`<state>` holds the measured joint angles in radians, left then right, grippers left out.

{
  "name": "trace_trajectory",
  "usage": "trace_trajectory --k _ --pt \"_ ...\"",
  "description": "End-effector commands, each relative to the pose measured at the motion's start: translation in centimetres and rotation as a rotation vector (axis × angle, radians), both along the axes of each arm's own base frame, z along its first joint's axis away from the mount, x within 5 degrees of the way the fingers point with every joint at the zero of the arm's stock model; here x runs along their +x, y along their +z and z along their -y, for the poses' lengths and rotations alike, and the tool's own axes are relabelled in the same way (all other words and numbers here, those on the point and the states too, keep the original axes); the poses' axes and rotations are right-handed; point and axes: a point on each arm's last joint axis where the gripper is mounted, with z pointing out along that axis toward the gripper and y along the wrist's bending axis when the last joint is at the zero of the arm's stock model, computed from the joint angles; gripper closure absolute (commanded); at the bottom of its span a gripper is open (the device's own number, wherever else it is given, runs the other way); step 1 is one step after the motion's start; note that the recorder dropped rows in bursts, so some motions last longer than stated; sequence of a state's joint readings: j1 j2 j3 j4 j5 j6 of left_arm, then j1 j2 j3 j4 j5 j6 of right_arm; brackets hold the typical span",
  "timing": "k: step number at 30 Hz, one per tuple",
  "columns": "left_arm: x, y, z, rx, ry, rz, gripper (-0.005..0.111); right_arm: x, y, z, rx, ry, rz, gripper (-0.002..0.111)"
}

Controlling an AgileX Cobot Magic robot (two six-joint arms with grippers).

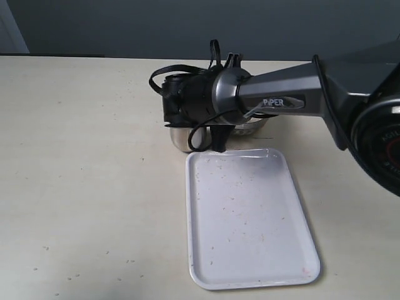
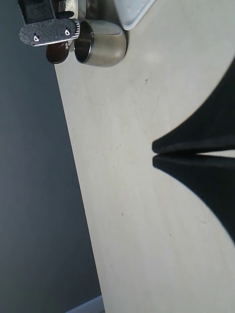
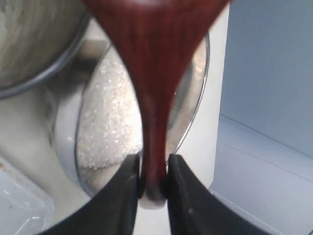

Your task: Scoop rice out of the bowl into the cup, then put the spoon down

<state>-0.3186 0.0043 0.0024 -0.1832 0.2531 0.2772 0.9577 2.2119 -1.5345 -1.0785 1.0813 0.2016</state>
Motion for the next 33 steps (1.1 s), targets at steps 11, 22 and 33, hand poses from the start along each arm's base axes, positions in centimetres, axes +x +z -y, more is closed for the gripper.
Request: trace_trajectory --k 11,22,33 --pt "0.0 0.2 0.0 -0.010 -0.002 0.016 0.106 -0.2 -0.2 0.5 -0.002 0.032 0.047 0.109" --pt "0.0 0.2 0.0 -0.010 -0.002 0.016 0.106 0.0 0.4 0.3 0.016 0.050 0.084 0.109" --pt "0.0 0.2 0.0 -0.010 -0.002 0.016 0.106 0.1 0.8 0.4 0.029 0.052 0.107 0.109"
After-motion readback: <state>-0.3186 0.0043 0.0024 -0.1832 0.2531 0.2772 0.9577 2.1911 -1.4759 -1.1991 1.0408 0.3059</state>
